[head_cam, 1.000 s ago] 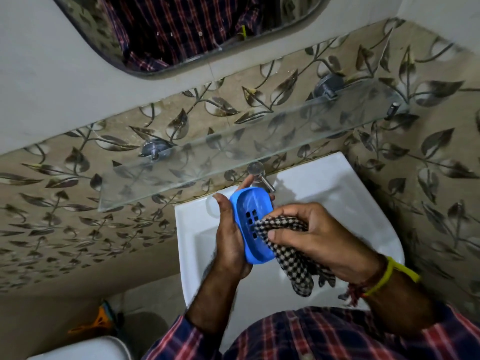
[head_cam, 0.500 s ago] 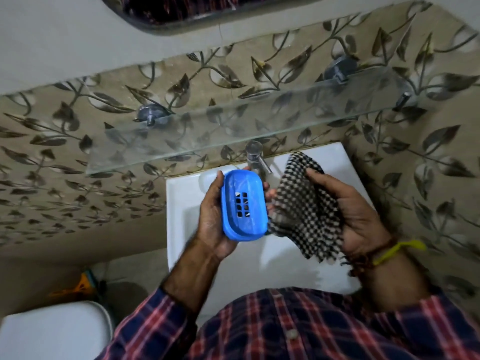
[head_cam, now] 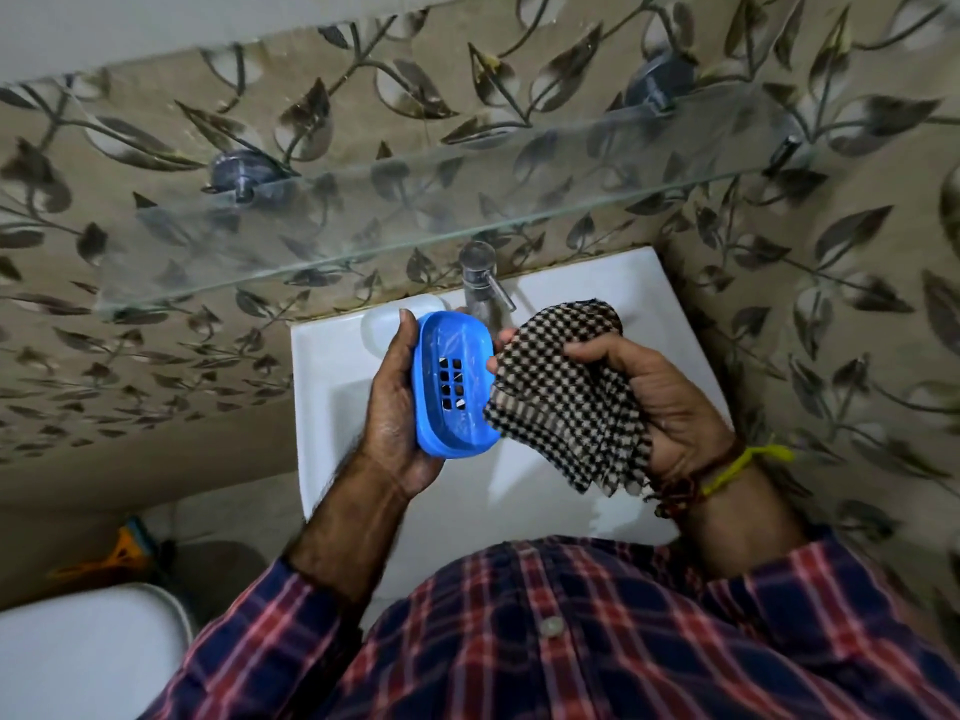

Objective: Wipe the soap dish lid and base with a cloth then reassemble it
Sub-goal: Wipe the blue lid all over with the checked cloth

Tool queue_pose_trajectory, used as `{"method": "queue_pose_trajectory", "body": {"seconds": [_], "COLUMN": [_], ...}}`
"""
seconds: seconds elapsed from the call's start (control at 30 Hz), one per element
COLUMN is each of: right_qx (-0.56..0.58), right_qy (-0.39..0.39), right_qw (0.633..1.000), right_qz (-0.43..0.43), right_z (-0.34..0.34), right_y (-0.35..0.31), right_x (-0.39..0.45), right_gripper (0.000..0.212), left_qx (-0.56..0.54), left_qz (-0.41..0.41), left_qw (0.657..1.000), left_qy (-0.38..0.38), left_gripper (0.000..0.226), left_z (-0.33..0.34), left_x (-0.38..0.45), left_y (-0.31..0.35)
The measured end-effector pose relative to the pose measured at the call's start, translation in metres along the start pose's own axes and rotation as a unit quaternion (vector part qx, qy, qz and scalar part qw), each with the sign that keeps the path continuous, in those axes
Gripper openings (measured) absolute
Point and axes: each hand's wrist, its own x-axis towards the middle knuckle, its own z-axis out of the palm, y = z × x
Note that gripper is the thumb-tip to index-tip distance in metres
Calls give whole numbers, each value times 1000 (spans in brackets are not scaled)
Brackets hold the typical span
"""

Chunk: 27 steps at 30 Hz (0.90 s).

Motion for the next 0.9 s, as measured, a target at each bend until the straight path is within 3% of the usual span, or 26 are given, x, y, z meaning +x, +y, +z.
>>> {"method": "queue_pose_trajectory", "body": {"seconds": [0.2,0.4,0.47,0.53,0.6,0.67,0.8,0.83,0.9], "right_qx": [-15,-31,-43,-98,-211,-332,-487,-549,-680], "right_qy": [8,-64,-40,23,92,136,116,129,187], "right_qw": [1000,996,996,984,943,881,781,733,602], "right_qz": [-24,-60,-69,-144,-240,-308,-375,-380,-375], "right_z": [1,-6,-6,-8,-10,-9,7,12,17], "right_y": [1,0,3,6,10,12,14,15,19], "right_x": [3,-2,-1,2,3,1,-9,-10,-9], "right_gripper": [23,36,34,21,11,19,11,25,48], "left_qx": [12,-18,-10,7,18,18,-14,-15,1], "left_qz": [-9,-36,-37,-29,-26,-27,-21,-22,-21], "left_qw": [1000,999,999,1000,999,999,1000,999,1000], "left_qy": [1,-5,2,8,12,14,18,22,23], "left_gripper": [64,65,69,69,67,66,65,66,67], "left_z": [3,8,7,7,9,11,21,24,29], "left_x": [3,2,2,1,-2,-5,-11,-11,-12], "left_y": [-4,-4,-7,-7,-6,-4,-2,-3,-4]}}
